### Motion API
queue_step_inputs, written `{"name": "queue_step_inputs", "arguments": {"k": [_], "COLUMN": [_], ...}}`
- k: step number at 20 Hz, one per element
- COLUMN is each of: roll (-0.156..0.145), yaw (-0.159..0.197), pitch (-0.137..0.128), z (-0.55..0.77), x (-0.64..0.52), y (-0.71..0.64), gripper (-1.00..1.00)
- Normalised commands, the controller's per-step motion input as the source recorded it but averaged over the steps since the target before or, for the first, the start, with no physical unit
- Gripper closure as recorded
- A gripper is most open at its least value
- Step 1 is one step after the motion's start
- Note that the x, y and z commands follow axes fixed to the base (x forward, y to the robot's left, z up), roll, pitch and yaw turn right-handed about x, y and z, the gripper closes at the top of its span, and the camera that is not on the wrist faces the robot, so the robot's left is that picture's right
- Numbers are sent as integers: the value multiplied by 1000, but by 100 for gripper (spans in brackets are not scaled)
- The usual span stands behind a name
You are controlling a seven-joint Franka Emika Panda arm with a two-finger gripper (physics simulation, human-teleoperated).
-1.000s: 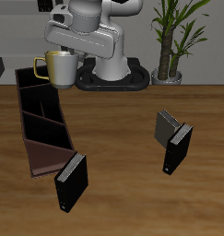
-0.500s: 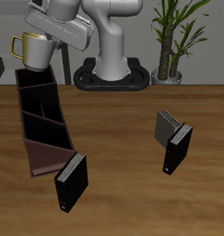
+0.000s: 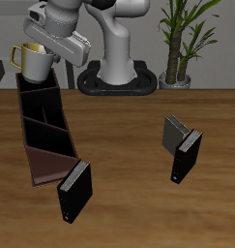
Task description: Place the left black book into the right desk caddy's left compartment and place the white-yellow mug into the right desk caddy's right compartment
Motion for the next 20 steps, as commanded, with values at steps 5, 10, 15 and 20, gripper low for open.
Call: {"name": "queue_step_inputs", "arguments": {"k": [5, 10, 15, 20], "roll": [9, -1, 6, -10], "yaw": [-79, -74, -60, -77], "pitch": [1, 1, -40, -21], "z": [-202, -120, 121, -137], "x": [-289, -305, -350, -416], "y": [-109, -309, -311, -253], "gripper": [100, 100, 100, 100]}}
